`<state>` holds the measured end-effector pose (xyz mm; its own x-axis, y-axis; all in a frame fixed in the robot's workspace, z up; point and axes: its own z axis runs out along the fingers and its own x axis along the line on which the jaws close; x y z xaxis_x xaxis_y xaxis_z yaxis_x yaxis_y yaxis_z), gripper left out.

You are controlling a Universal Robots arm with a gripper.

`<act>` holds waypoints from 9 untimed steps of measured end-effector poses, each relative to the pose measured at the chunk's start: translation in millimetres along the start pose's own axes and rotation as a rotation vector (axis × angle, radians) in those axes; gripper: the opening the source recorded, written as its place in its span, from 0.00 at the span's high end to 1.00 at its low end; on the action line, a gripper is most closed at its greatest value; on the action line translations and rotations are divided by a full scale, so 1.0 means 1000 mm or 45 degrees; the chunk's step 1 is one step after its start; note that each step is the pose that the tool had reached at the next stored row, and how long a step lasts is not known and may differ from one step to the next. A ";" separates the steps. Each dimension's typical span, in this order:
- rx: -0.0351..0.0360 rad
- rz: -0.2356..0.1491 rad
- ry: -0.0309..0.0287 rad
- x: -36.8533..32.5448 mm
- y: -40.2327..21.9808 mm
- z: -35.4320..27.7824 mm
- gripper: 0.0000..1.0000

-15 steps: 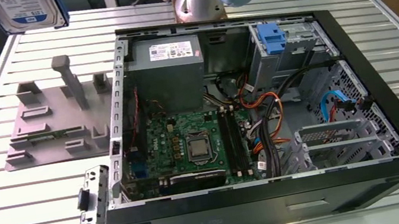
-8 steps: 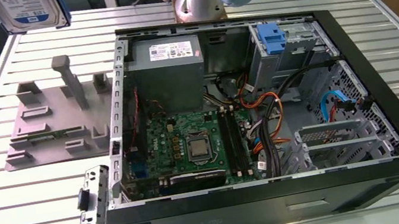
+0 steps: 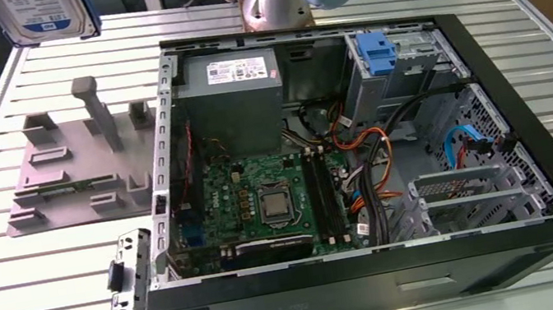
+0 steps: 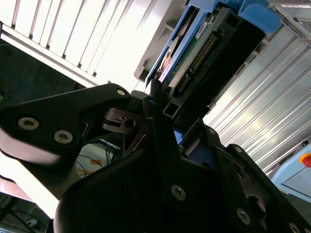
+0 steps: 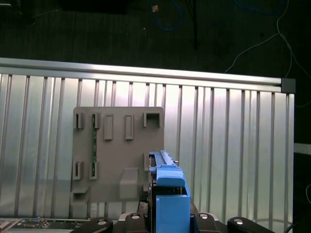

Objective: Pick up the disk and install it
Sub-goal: 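Pick up the disk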

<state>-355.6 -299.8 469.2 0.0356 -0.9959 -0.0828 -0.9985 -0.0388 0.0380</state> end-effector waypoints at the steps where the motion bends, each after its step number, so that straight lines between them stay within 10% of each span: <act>1: 0.0000 0.000 0.0000 0.0000 -0.0004 0.0000 0.64; 9: 0.0000 0.000 0.0000 0.0002 -0.0065 -0.0003 0.64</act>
<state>-349.1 -299.9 469.2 0.0357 -0.9959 -0.0828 -0.9985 -0.0389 0.0380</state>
